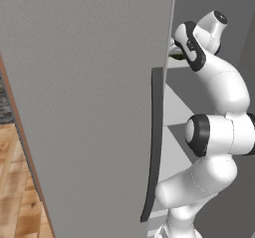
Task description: Take the squash and avocado out of the freezer and place them in the tupperware container on the counter. Then put the tupperware containing the vegetables back in the freezer.
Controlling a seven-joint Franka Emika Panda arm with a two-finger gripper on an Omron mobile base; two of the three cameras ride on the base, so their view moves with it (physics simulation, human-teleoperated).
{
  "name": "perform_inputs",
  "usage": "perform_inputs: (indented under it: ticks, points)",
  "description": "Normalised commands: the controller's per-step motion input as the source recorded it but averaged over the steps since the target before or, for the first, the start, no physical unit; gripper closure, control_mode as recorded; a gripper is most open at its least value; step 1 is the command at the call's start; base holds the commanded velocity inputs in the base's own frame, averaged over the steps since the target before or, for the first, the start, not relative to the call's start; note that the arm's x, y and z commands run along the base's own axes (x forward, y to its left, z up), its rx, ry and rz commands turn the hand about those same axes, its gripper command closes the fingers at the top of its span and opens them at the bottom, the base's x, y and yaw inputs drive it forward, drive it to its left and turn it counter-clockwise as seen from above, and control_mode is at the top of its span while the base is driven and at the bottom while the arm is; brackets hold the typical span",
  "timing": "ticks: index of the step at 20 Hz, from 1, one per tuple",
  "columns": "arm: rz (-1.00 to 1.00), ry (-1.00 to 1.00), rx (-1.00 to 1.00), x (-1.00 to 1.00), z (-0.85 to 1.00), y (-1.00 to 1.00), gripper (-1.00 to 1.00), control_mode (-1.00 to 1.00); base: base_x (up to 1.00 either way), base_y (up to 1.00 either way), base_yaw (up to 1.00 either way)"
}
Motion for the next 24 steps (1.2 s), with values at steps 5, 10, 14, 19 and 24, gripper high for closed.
perform_inputs:
  ticks: [5,10,14,19,24]
  points:
    - [0.00,0.02,0.00,-0.08,-0.44,0.00,-1.00,-1.00,0.00,0.00,0.00]
    - [0.00,0.06,0.00,0.00,-0.48,0.03,-1.00,-1.00,0.00,0.00,0.00]
    - [0.00,0.05,-0.01,0.00,-0.45,0.06,1.00,-1.00,0.00,0.00,0.00]
    - [0.00,-0.01,-0.03,-0.25,-0.25,0.01,1.00,-1.00,0.00,0.00,0.00]
    - [-0.05,-0.15,-0.02,-0.72,-0.03,0.13,1.00,-1.00,0.00,0.00,0.00]
